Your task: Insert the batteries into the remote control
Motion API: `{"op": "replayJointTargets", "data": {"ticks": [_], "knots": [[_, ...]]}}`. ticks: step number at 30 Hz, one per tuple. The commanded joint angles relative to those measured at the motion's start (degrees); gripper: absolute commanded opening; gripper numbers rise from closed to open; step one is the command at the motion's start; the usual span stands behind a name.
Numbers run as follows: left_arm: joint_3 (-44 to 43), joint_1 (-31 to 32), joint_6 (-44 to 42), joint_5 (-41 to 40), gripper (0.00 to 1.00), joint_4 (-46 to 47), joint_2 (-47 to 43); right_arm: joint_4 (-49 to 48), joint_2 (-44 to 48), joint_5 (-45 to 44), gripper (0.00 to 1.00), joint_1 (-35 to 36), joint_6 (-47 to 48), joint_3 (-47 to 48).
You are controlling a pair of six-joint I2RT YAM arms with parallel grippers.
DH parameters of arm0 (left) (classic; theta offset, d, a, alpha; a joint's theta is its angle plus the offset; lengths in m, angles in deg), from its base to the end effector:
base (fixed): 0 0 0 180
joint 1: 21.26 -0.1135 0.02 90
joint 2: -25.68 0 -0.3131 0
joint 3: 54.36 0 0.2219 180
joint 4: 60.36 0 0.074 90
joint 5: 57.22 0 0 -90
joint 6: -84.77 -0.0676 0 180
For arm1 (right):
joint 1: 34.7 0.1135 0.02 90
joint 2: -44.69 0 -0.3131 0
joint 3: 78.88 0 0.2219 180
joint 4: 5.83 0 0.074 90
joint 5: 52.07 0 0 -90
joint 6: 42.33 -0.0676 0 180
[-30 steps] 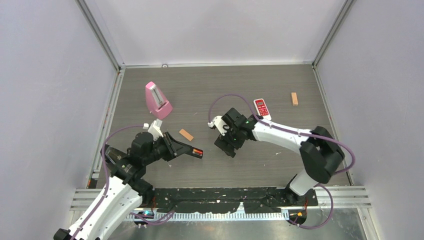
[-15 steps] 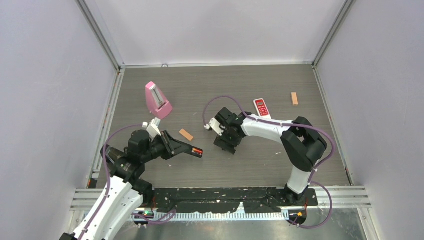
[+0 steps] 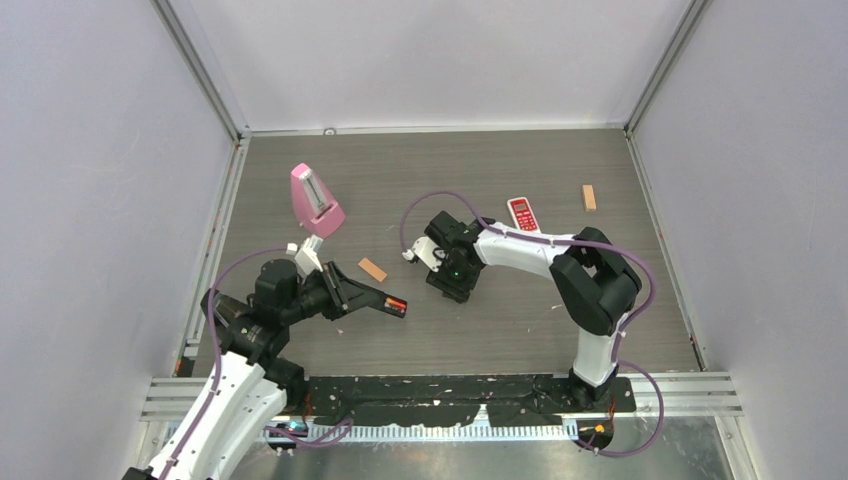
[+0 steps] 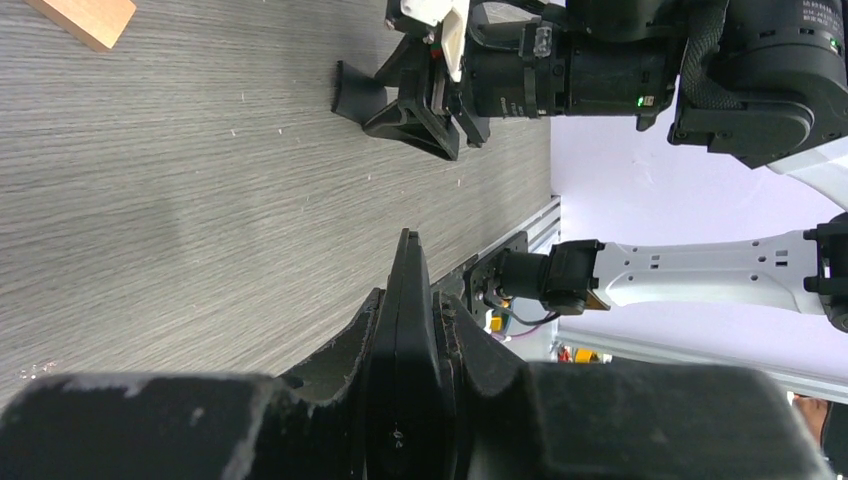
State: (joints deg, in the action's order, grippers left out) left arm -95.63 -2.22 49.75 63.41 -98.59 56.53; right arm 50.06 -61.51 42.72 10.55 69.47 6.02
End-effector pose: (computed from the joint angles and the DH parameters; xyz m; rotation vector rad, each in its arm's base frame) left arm 0.0704 -0.0607 0.2525 -0.3384 2.2401 -1.3003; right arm 0.2392 0.2493 0.1957 -1.6319 2.4382 0.1871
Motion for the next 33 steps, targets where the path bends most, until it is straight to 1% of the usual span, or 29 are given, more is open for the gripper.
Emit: {"op": "replayJointTargets", "data": {"ticks": [1, 5, 8, 12, 13, 18, 19, 22, 26, 28, 30, 33], "knots": [[-0.7, -0.3, -1.1, 2.1, 0.00, 2.8, -0.6, 0.4, -3.8, 1.6, 0.40, -0.6, -1.4, 0.4], [-0.7, -0.3, -1.2, 2.1, 0.00, 2.2, -1.3, 0.2, -3.7, 2.2, 0.36, -0.8, -2.0, 0.9], [-0.3, -0.3, -1.2, 2.0, 0.00, 2.1, -1.6, -1.2, -0.9, 1.8, 0.32, -0.8, -3.2, 0.8], [1.1, -0.3, -1.2, 2.4, 0.00, 2.8, -1.6, -5.3, 7.2, 0.9, 0.31, -0.8, -5.0, -1.2], [1.3, -0.3, -1.3, 2.6, 0.00, 3.3, -1.4, -5.9, 10.5, 0.8, 0.31, -0.7, -5.4, -2.3], [1.4, -0.3, -3.6, 3.9, 0.00, 5.8, -0.7, -8.3, 22.4, 2.5, 0.30, 1.1, -5.9, -5.7], [1.1, -0.3, -4.4, 4.3, 0.00, 5.9, -0.6, -8.4, 25.3, 2.0, 0.30, 2.5, -6.0, -6.3], [-0.2, -0.3, -7.6, 4.7, 0.00, 6.0, -0.6, -8.3, 30.0, 0.1, 0.30, 6.6, -6.8, -6.7], [-1.2, -0.3, -11.8, 4.1, 0.00, 5.8, -1.8, -8.3, 34.8, -6.2, 0.31, 14.7, -10.3, -5.5], [-1.3, -0.2, -12.9, 4.4, 0.00, 5.7, -2.5, -8.1, 35.4, -8.7, 0.31, 19.7, -12.6, -4.3], [-1.3, -0.2, -13.7, 4.9, 0.00, 5.7, -3.1, -7.8, 35.2, -10.3, 0.31, 22.8, -14.3, -3.0], [-1.3, -0.2, -14.6, 5.4, 0.00, 5.7, -4.5, -6.9, 33.7, -11.0, 0.31, 25.1, -16.6, -1.3]]}}
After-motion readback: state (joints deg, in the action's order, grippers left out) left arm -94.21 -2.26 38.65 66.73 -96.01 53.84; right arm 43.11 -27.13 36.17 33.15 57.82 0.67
